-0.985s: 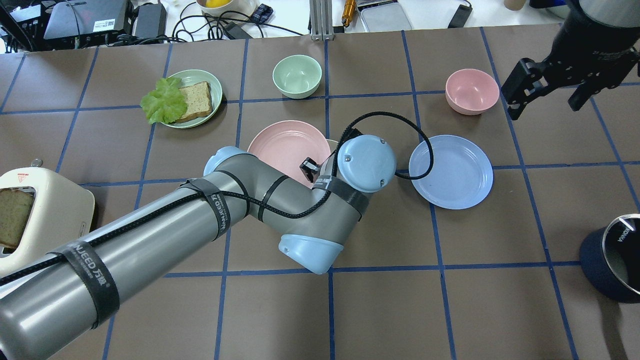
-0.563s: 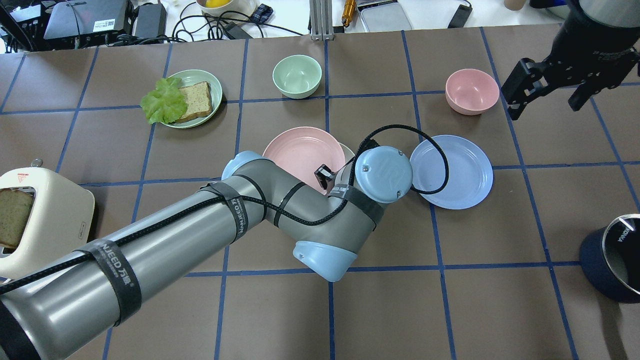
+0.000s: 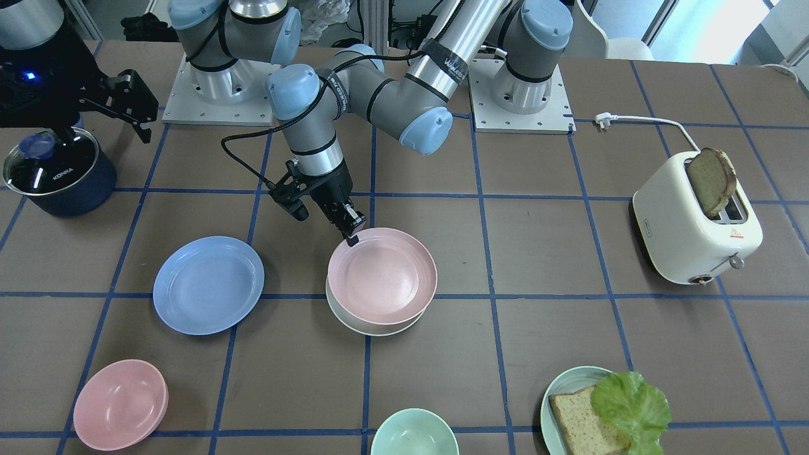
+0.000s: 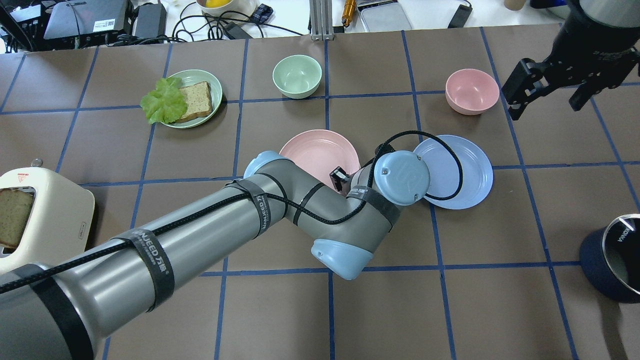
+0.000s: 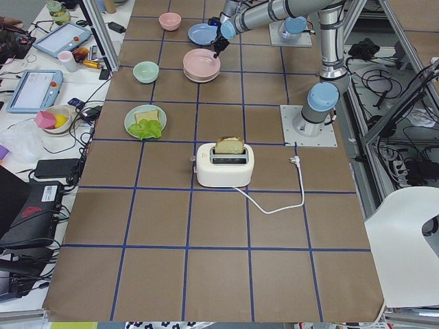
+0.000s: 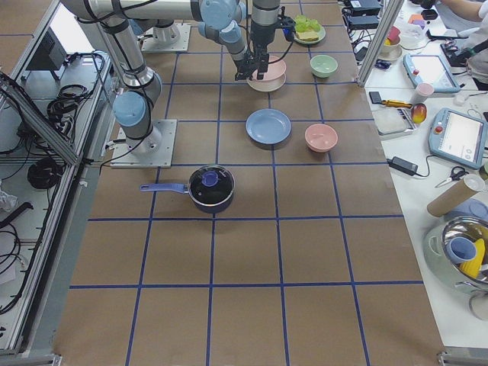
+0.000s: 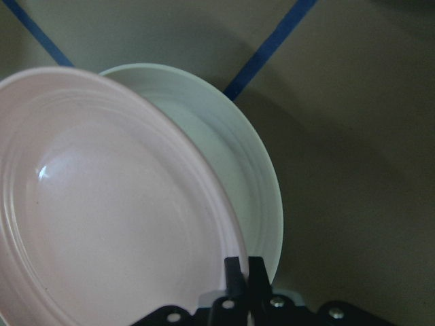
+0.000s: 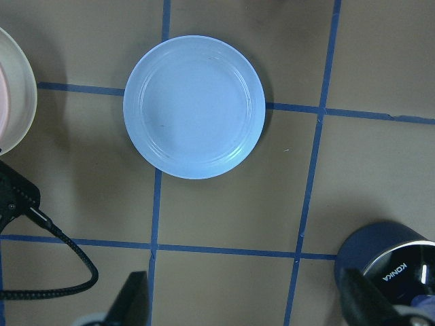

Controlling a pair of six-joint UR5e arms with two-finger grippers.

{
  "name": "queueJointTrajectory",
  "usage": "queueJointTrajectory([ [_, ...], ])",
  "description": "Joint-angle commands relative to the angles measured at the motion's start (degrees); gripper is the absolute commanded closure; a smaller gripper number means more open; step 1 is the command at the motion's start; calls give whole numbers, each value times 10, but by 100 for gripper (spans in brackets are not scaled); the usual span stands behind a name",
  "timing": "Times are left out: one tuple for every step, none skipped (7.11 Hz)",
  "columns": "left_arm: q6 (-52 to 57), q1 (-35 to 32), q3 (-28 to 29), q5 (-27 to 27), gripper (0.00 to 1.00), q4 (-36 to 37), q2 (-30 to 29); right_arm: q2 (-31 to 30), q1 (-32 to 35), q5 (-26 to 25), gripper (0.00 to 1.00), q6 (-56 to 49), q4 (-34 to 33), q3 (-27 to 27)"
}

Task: Stack three plates with pink and blue
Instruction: 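Lower the pink plate onto the cream-white plate with the left gripper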

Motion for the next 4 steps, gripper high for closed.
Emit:
queueJointTrajectory([
  [8, -2, 1, 0, 100, 2, -15, 3, -5, -1, 0, 0, -1, -1],
  [8, -4, 1, -4, 100, 2, -19, 6, -13, -1, 0, -14, -5, -2],
  [6, -4, 2, -26, 100, 5, -19, 13, -36, 6, 0, -32, -5, -3],
  [6, -4, 8, -26, 100, 5, -20, 21, -53, 9, 0, -41, -5, -3],
])
